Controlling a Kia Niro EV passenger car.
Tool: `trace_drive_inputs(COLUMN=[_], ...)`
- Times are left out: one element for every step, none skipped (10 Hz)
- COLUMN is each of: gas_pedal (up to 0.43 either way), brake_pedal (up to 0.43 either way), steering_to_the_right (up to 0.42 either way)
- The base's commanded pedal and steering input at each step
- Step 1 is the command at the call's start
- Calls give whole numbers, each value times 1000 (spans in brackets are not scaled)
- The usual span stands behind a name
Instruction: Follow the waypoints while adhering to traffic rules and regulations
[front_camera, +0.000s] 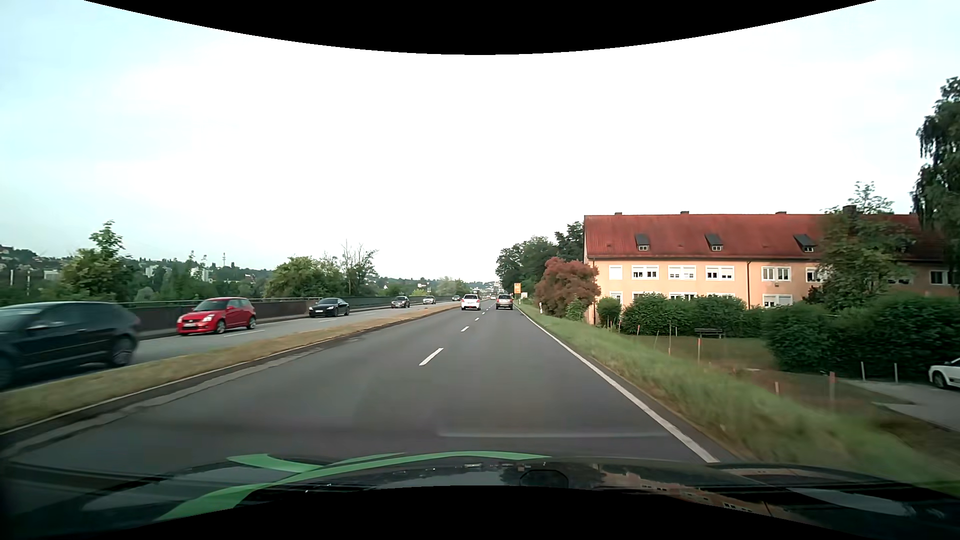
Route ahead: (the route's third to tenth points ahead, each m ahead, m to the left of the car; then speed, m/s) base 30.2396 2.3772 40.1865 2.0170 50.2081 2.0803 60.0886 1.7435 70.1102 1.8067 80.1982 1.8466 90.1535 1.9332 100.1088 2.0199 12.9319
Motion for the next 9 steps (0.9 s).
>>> trace_drive_inputs(gas_pedal=[130,130,130,130,130,130,130,130,130], brake_pedal=[0,0,0,0,0,0,0,0,0], steering_to_the_right=[-3,-3,-3,-3,-3,-3,-3,-3,-3])
